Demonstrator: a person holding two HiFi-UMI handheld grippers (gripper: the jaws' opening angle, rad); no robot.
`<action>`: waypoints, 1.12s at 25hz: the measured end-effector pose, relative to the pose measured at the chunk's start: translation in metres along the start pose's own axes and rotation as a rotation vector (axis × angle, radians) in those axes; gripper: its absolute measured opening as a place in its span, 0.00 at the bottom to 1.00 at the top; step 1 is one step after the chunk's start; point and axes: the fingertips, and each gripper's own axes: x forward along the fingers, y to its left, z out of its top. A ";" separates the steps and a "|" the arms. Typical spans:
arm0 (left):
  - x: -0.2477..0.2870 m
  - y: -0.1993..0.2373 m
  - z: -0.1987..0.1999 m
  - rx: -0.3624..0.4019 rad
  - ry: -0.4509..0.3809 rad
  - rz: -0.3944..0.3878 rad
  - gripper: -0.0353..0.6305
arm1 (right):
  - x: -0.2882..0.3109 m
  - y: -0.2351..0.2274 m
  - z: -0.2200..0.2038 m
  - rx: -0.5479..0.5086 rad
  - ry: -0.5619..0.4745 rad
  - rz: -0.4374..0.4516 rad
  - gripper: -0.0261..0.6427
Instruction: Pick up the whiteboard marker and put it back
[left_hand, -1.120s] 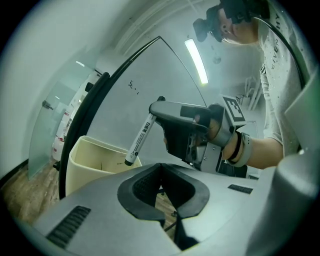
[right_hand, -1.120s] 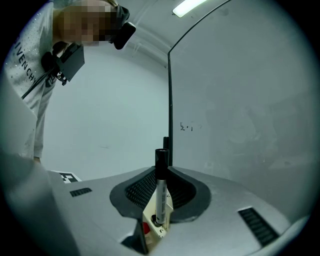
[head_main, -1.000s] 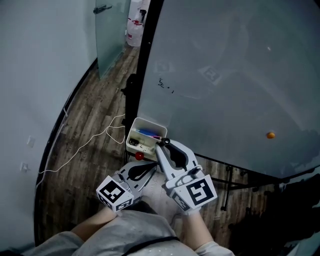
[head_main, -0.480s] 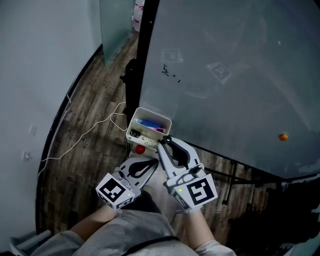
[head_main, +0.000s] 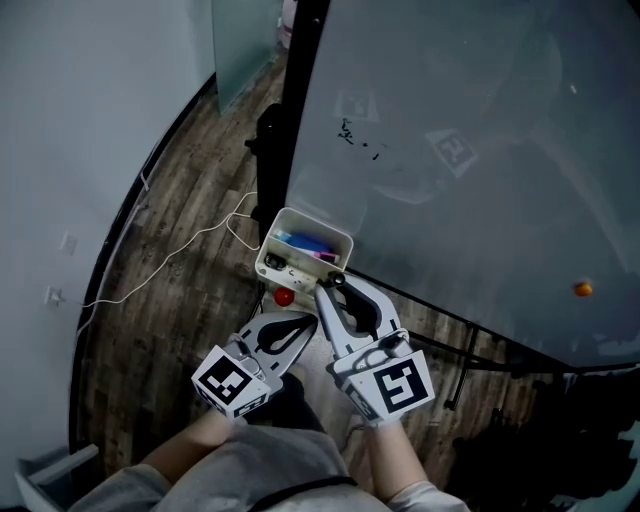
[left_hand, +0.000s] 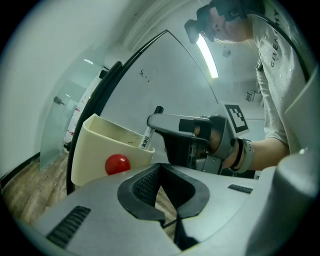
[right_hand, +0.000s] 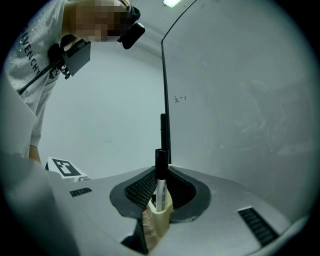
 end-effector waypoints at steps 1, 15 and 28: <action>0.000 0.001 -0.001 -0.003 -0.002 0.004 0.08 | 0.001 0.000 0.000 -0.003 -0.005 0.000 0.15; -0.004 0.007 -0.019 -0.039 0.014 0.042 0.08 | 0.005 0.002 -0.012 -0.052 -0.051 -0.006 0.15; -0.007 0.005 -0.025 -0.050 0.026 0.042 0.08 | -0.007 0.000 -0.014 -0.042 -0.097 -0.049 0.16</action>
